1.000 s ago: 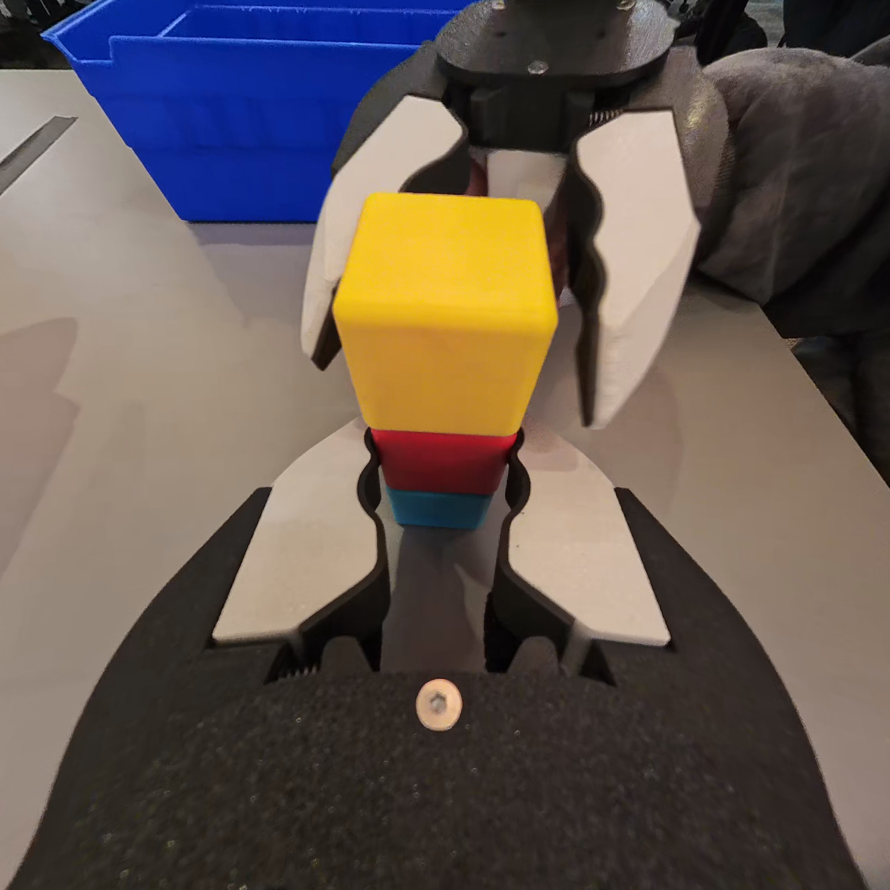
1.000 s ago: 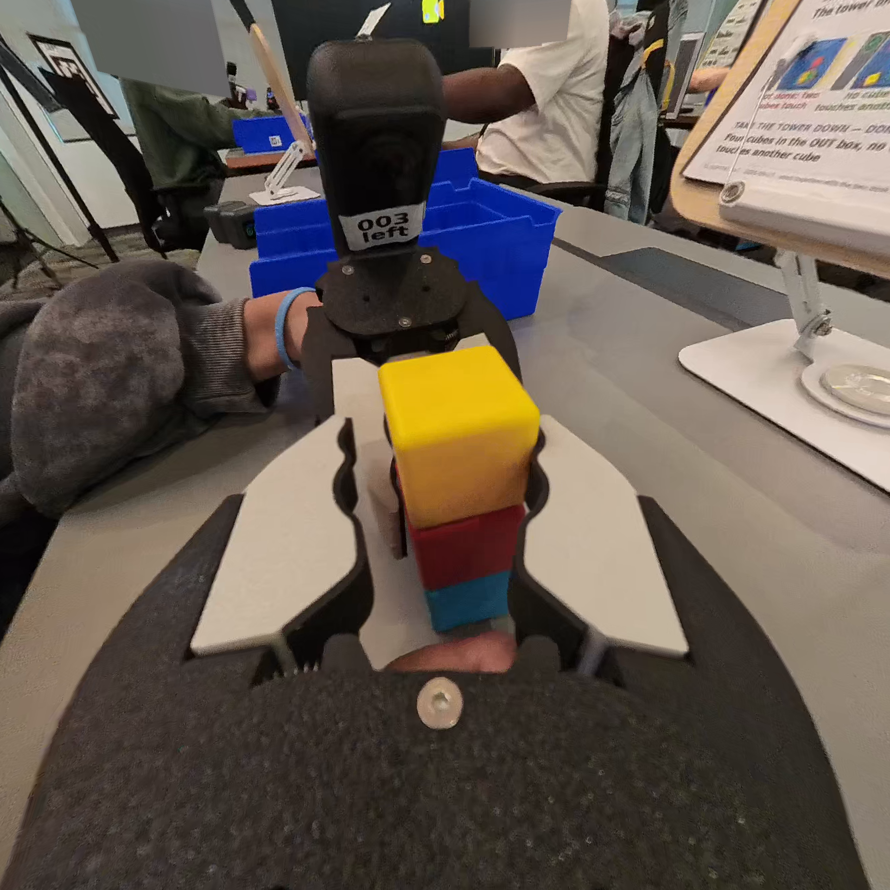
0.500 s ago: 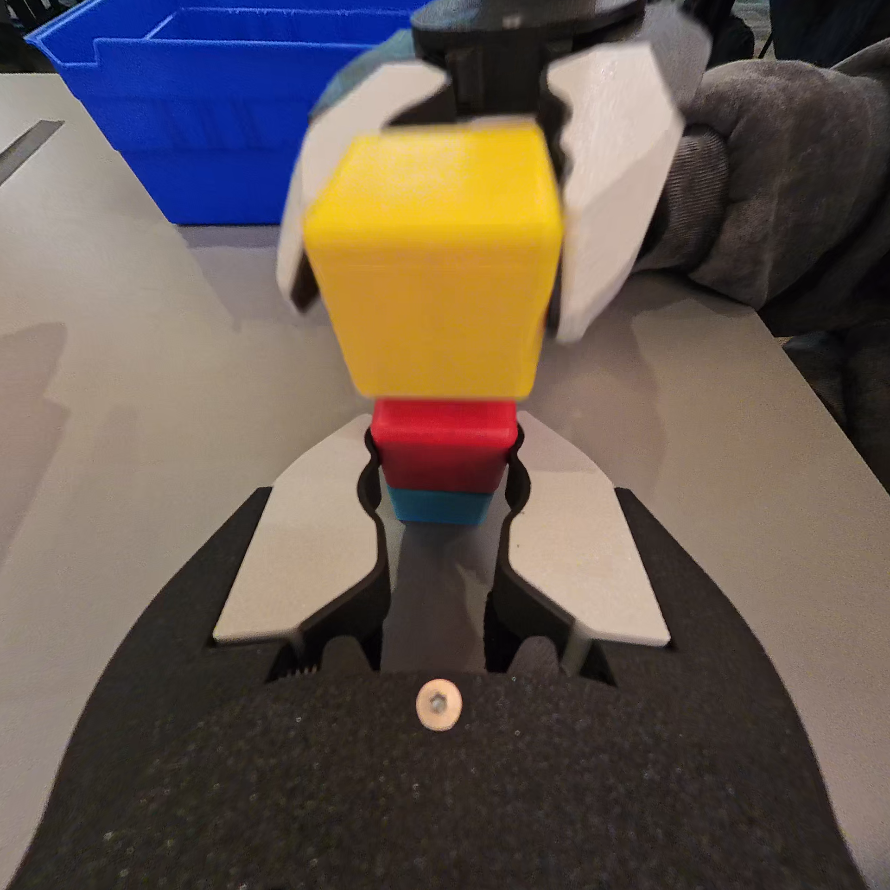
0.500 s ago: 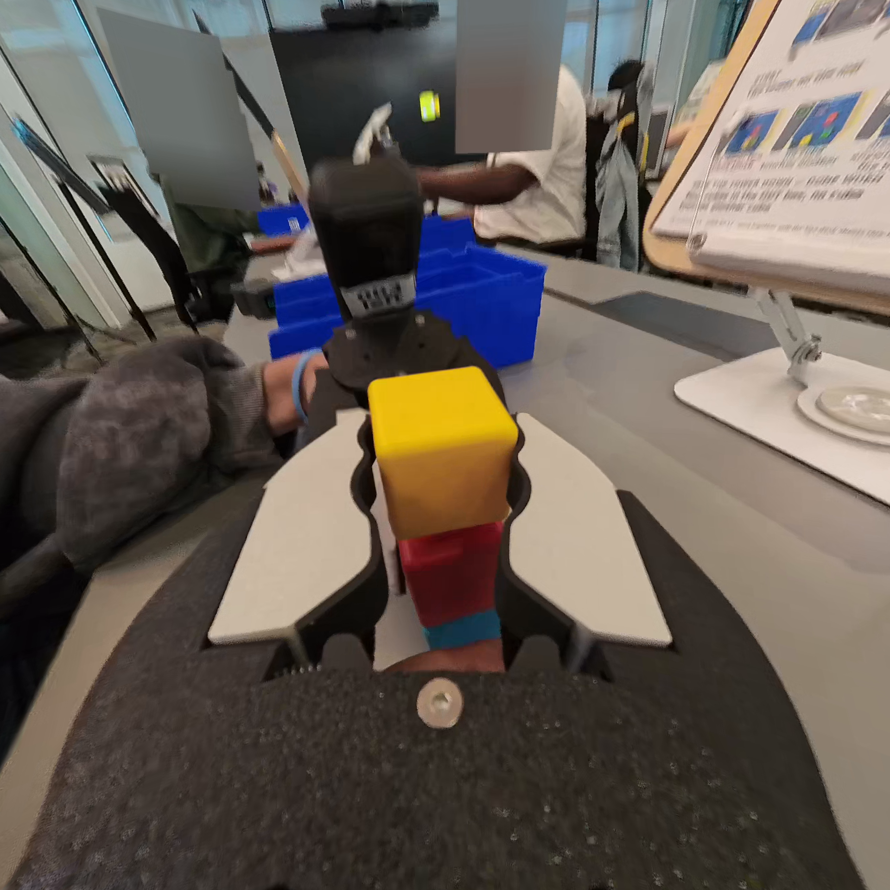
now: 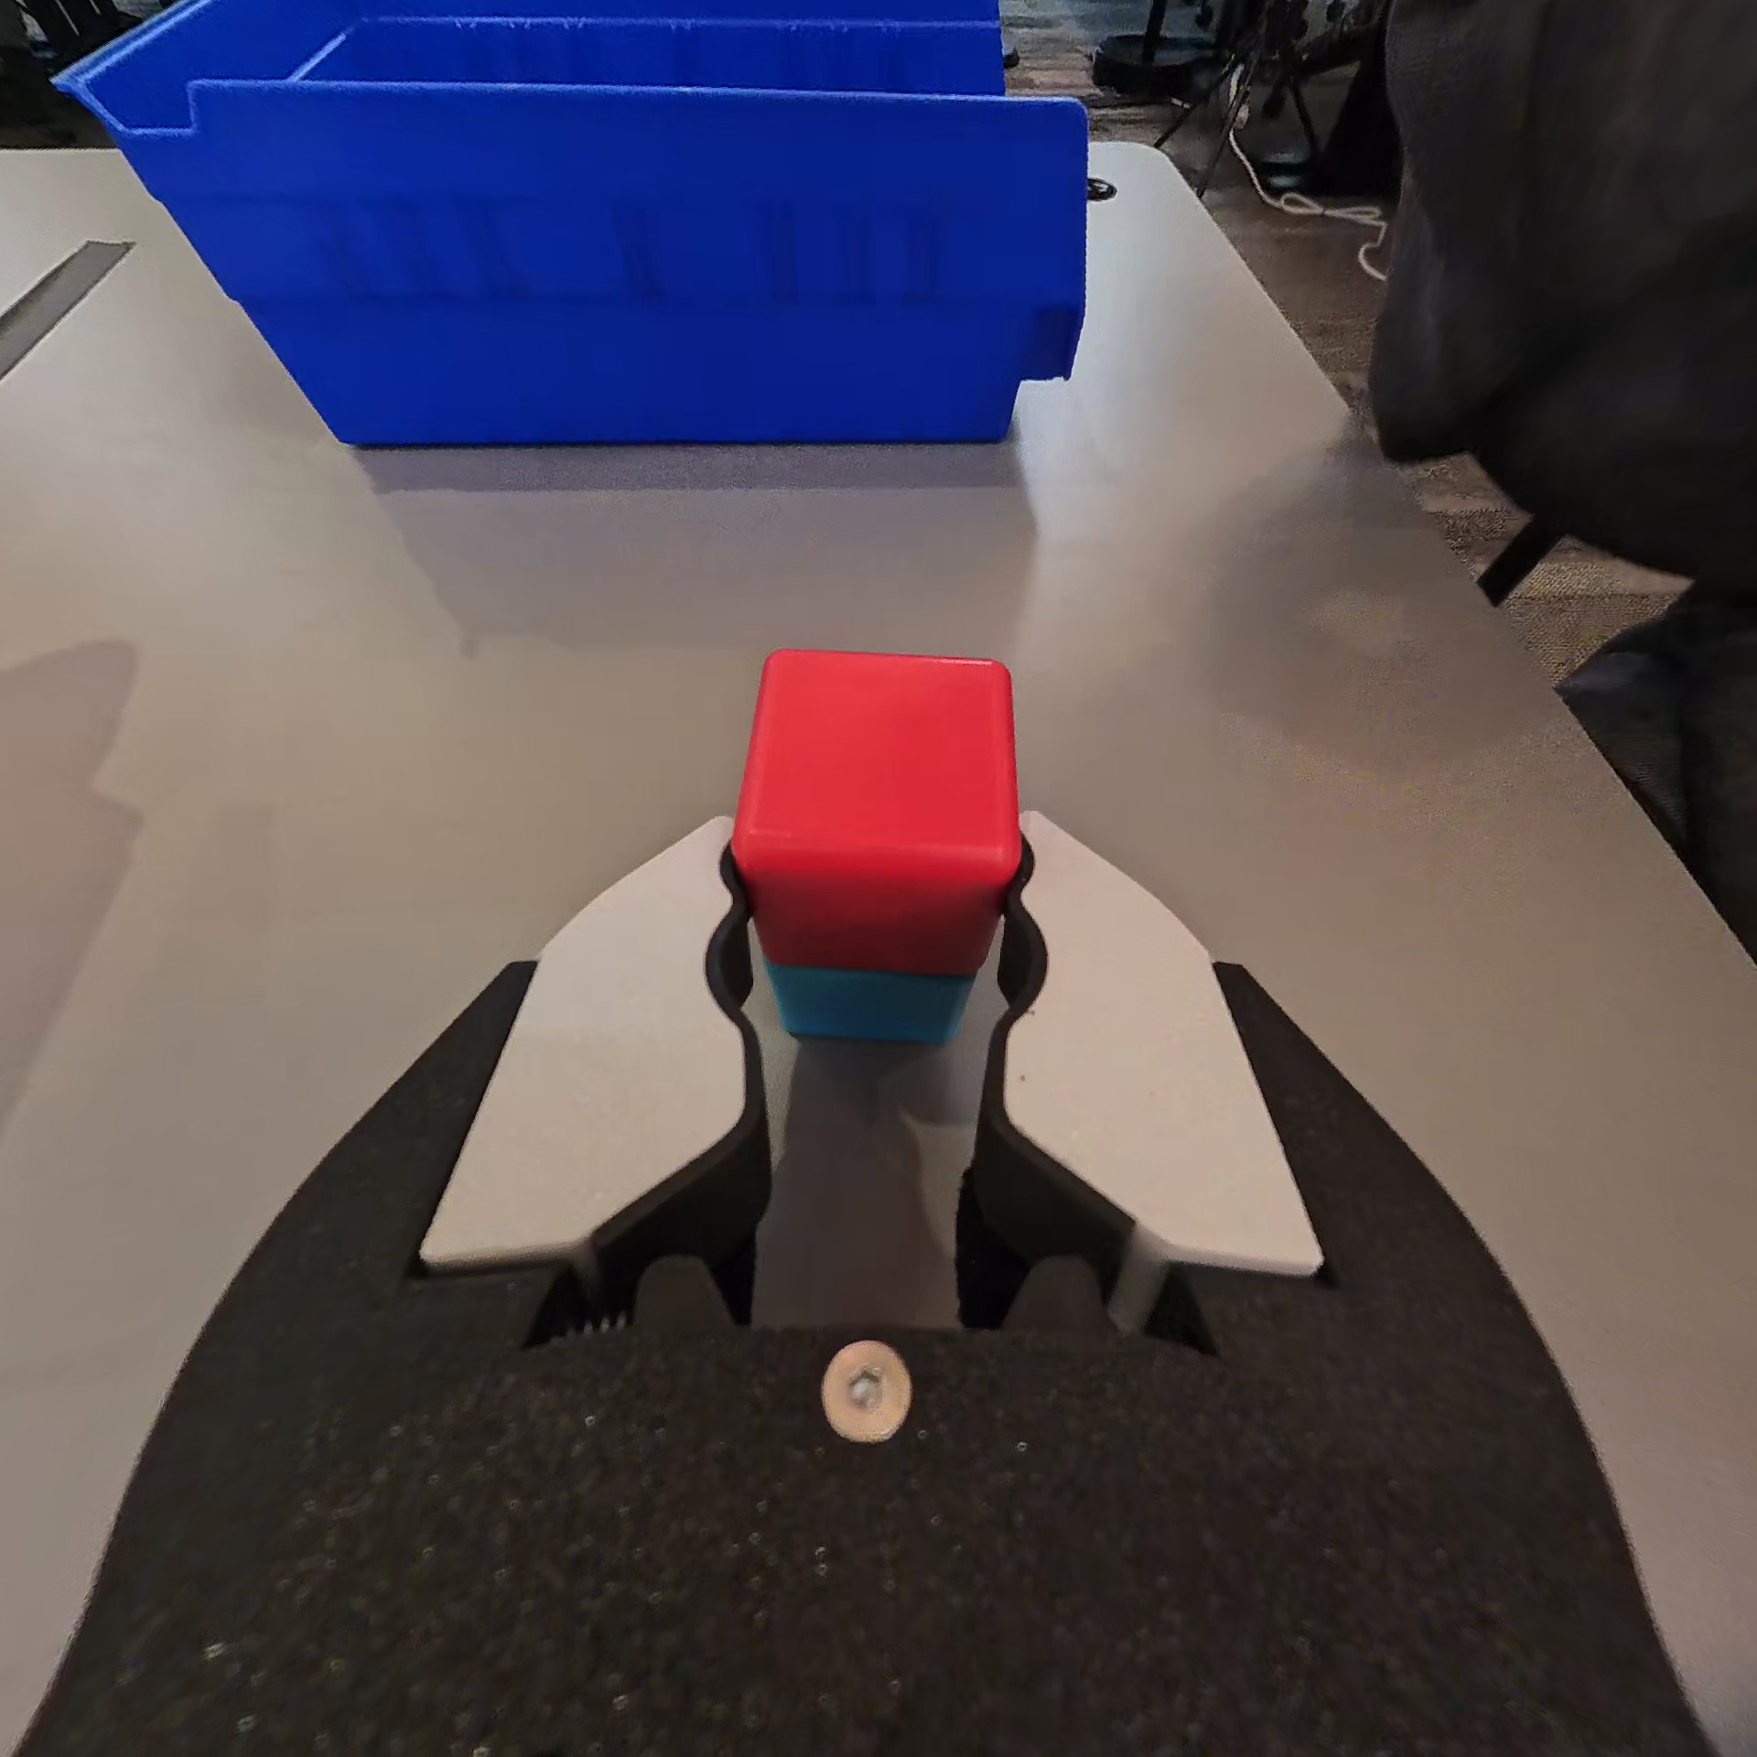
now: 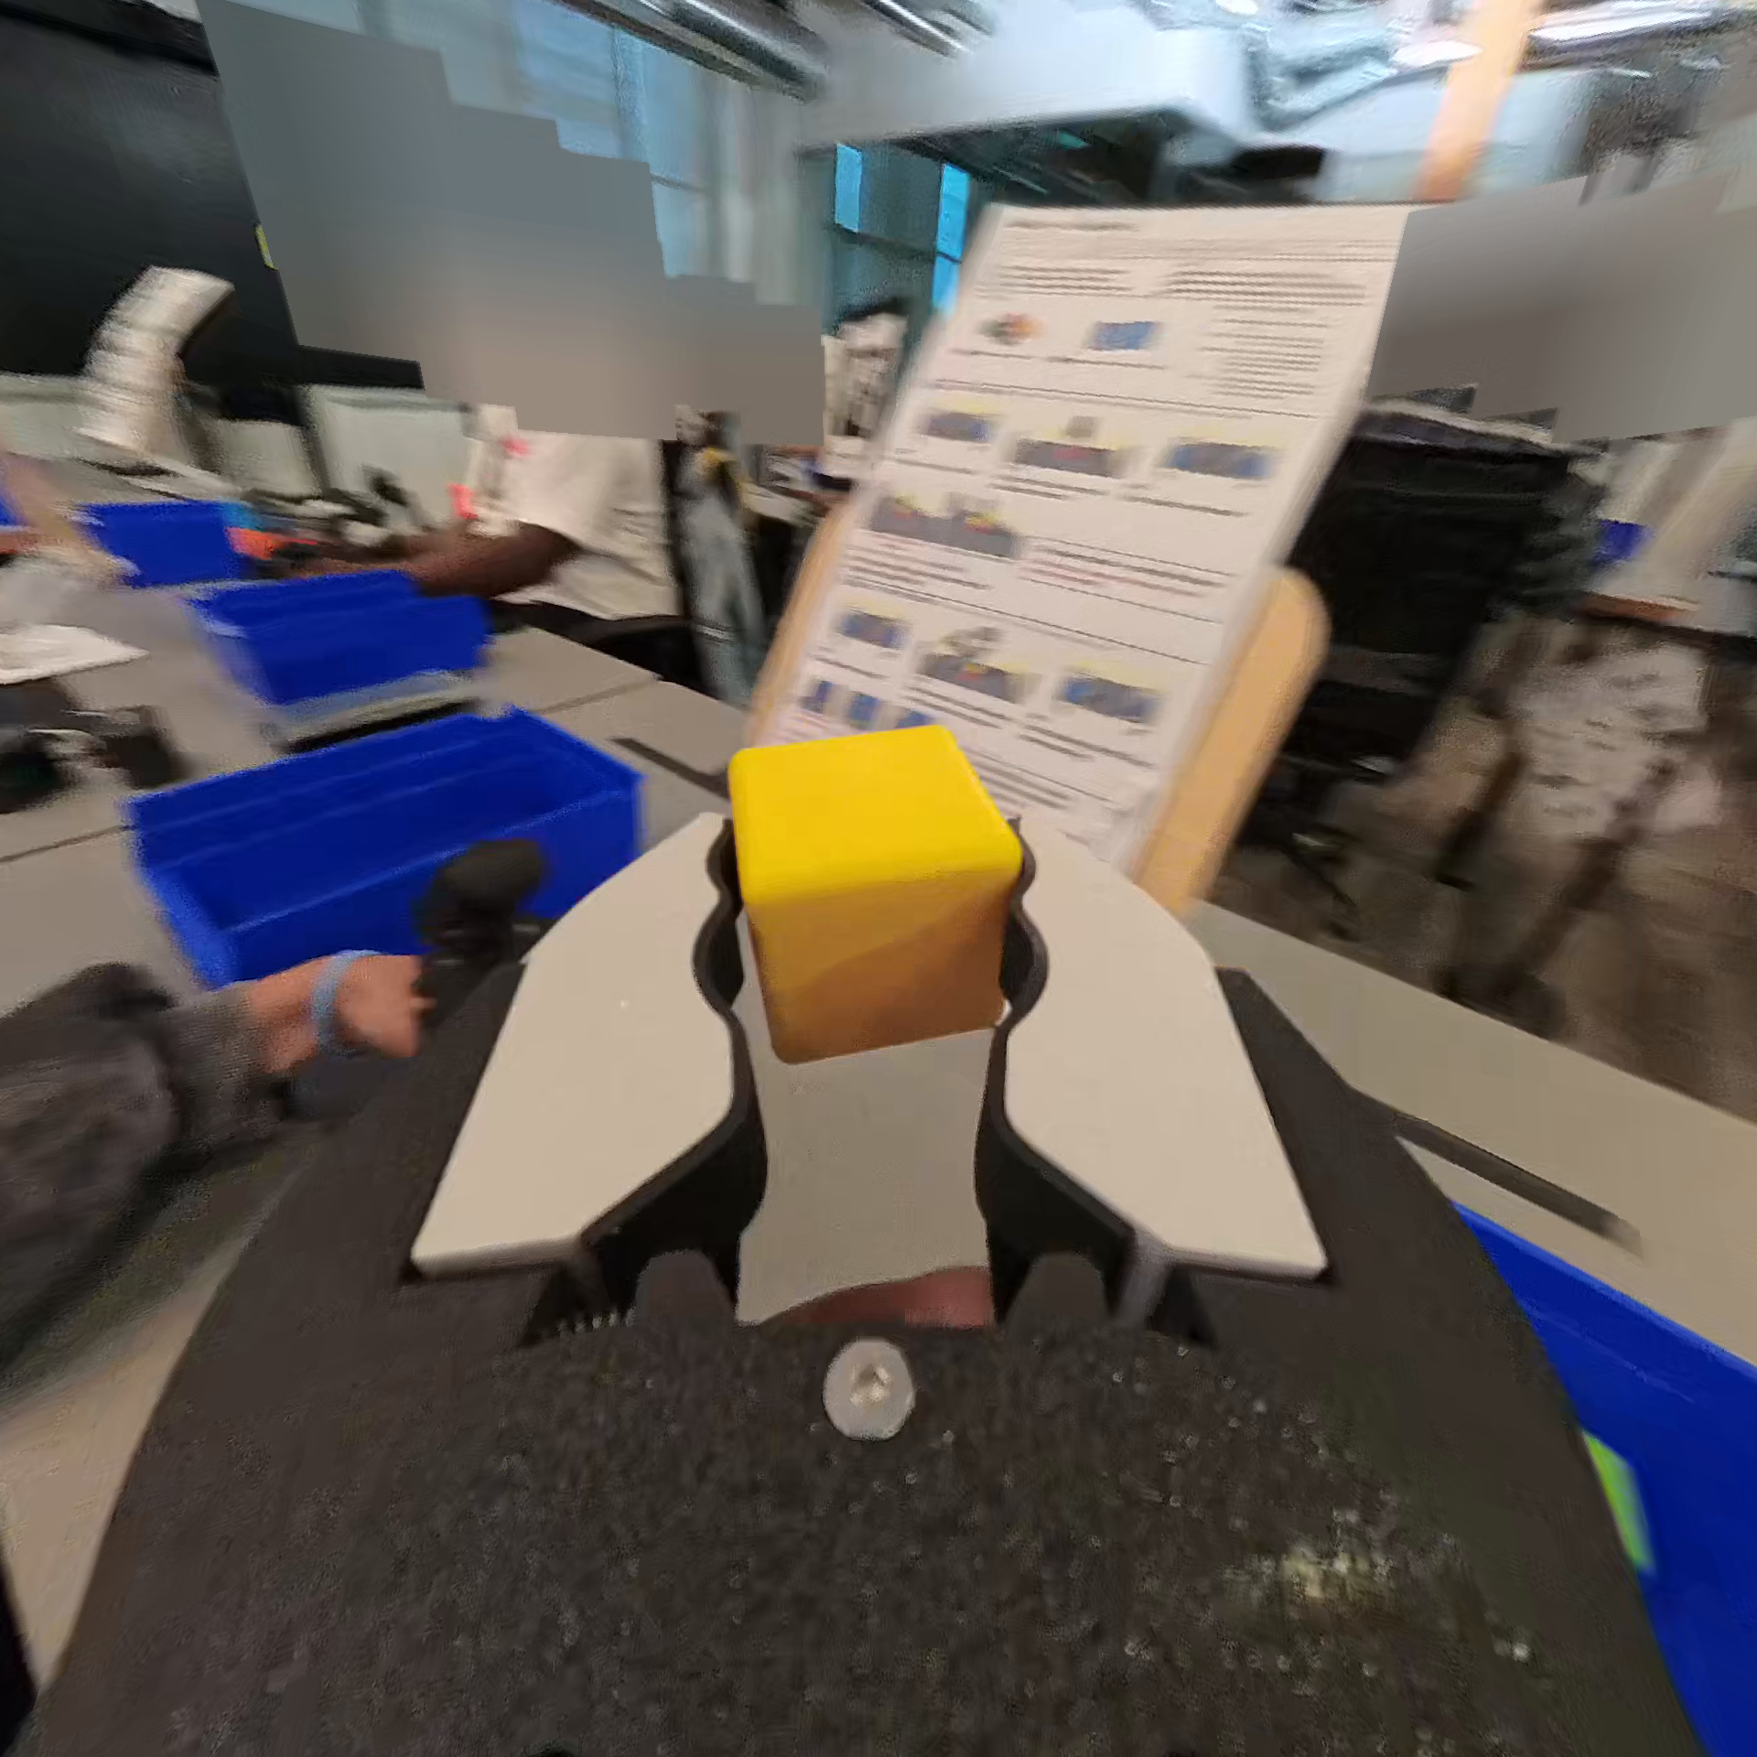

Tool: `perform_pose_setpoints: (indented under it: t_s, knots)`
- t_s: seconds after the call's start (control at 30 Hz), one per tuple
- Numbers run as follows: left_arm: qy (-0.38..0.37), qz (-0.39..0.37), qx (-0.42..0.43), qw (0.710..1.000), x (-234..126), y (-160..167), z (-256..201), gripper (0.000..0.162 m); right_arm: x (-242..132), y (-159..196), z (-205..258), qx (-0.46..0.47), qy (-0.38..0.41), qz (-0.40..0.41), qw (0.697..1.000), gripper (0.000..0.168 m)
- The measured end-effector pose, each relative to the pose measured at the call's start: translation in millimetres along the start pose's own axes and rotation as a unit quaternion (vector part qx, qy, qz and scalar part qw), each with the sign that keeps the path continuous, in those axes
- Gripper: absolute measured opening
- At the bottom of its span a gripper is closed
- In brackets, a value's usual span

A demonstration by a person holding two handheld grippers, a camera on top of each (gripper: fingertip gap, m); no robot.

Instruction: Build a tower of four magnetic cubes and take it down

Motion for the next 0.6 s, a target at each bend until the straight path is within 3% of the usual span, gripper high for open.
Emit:
perform_pose_setpoints:
  t_s: [0.1, 0.23, 0.37, 0.6]
  knots:
    - [0.000, 0.000, 0.000, 1.000, 0, 0, 0, 0.049, -35, -11, -59, -0.010, 0.135, 0.104, 0.985, 0.052]
    - [0.000, 0.000, 0.001, 1.000, 0, 0, 0, 0.049, -62, 22, -134, 0.030, 0.229, 0.281, 0.932, 0.053]
    - [0.000, 0.000, 0.000, 1.000, 0, 0, 0, 0.049, -54, 85, -176, 0.060, 0.235, 0.429, 0.870, 0.053]
    - [0.000, 0.000, 0.002, 1.000, 0, 0, 0, 0.049, -2, 176, -192, 0.065, 0.154, 0.608, 0.776, 0.053]
Point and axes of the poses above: each gripper's, where its closed fingertips meet, x out along the fingers, y out of its underside, z = x × y across the jaws, the point moved 10 cm from there along -x, back along the fingers, and after that the axes turned 2 degrees about -y, right-handed, at the moved point
